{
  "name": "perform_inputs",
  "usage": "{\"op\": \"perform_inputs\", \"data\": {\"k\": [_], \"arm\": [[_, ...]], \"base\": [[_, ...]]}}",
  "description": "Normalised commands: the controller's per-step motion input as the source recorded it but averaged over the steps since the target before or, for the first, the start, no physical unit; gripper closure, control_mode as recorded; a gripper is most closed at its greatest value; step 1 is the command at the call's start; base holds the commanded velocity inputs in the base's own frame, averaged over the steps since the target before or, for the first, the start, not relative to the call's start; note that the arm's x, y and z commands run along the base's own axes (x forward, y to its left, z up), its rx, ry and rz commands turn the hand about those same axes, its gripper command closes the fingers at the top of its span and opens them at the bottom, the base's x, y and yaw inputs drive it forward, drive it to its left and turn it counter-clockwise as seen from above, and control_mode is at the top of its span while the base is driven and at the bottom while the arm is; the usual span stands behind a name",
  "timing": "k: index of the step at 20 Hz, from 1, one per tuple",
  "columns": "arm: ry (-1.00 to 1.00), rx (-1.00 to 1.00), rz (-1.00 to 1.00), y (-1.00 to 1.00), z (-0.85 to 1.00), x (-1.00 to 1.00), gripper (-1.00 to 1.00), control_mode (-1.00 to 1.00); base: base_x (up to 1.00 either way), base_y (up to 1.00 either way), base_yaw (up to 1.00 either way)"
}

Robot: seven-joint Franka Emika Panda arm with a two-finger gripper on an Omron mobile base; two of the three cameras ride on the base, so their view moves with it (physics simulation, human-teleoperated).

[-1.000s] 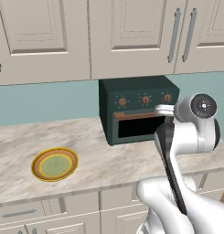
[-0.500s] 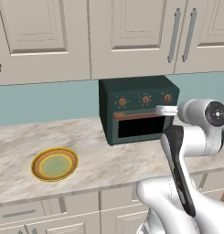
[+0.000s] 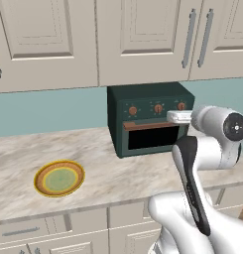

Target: Pull the toaster oven rack outwards. Pick up the baguette from the plate and place it on the toaster oven rack. Close the toaster oven door fully and set the temperature to the lowest setting.

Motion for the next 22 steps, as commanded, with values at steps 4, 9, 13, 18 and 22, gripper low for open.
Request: {"op": "perform_inputs", "data": {"k": [4,9,13,18,22], "arm": [[-0.32,-0.27,0.01,0.00,-0.01,0.00,-1.00,-1.00],[-0.15,-0.11,0.00,0.00,-0.11,0.00,-1.00,-1.00],[-0.02,0.04,0.00,0.00,-0.10,0.00,-1.00,-1.00],[-0.02,0.14,0.00,0.09,-0.42,0.02,-1.00,-1.00],[-0.09,0.03,0.00,0.00,-0.50,0.16,-1.00,-1.00]], "base": [[0.00,0.00,0.00],[0.00,0.00,0.00],[0.00,0.00,0.00],[0.00,0.00,0.00],[0.00,0.00,0.00]]}}
